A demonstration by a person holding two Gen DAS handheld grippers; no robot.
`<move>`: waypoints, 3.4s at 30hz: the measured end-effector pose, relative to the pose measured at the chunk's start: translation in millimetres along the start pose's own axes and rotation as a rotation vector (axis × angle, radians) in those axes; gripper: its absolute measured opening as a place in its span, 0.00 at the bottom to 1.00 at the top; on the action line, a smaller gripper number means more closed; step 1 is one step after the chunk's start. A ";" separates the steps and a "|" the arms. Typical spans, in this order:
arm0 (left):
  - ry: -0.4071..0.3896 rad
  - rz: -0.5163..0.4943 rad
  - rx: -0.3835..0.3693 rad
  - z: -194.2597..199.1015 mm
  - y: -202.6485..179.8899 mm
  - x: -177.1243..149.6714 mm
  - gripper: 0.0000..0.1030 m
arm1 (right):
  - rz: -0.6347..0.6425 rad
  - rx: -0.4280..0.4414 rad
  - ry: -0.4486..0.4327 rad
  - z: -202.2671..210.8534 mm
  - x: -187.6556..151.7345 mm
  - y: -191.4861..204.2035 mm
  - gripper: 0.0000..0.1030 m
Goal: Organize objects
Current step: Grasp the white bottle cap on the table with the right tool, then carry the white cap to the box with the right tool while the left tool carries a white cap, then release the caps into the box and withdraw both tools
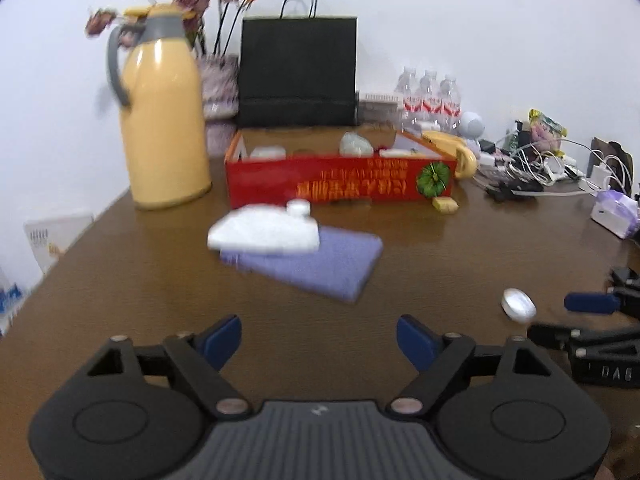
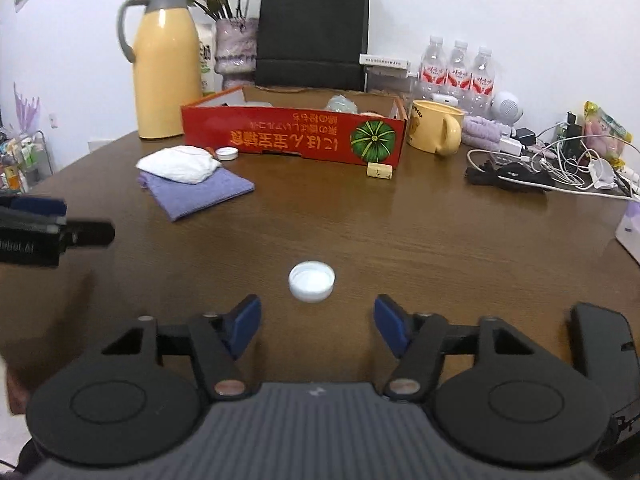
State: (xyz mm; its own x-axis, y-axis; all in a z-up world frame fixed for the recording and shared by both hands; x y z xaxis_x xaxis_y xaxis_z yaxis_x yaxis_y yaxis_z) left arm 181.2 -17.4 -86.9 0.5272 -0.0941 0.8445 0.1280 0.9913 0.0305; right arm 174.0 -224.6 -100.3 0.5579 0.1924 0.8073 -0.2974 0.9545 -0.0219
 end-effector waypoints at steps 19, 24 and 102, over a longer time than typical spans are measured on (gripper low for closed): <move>0.083 -0.121 0.003 -208.6 6.7 97.0 0.14 | -0.001 0.044 -0.062 -117.2 103.2 -15.7 0.28; 0.067 -0.200 -0.069 -205.8 -12.9 91.9 0.08 | -0.050 0.093 -0.038 -134.5 94.9 -13.0 0.28; -0.128 0.102 -0.151 -24.8 -1.6 89.0 0.74 | -0.124 0.061 -0.147 -42.2 111.4 -13.7 0.87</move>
State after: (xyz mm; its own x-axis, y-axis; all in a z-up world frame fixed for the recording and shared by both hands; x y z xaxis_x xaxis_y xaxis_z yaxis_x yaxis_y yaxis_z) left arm 248.7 -29.6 -25.0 0.4343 0.0277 0.9003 0.2086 0.9693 -0.1304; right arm 272.9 -206.7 -35.0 0.4755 0.0349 0.8790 -0.2822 0.9525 0.1148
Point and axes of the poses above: each gripper's, at about its wrist camera, not at the fingertips, and z roughly against the way its jaws point, y to its left, x to its top, the point moved 5 cm from there along -z, roughly the way its jaws point, and after that the axes turned 1 degree about x, right-handed, at the moved point
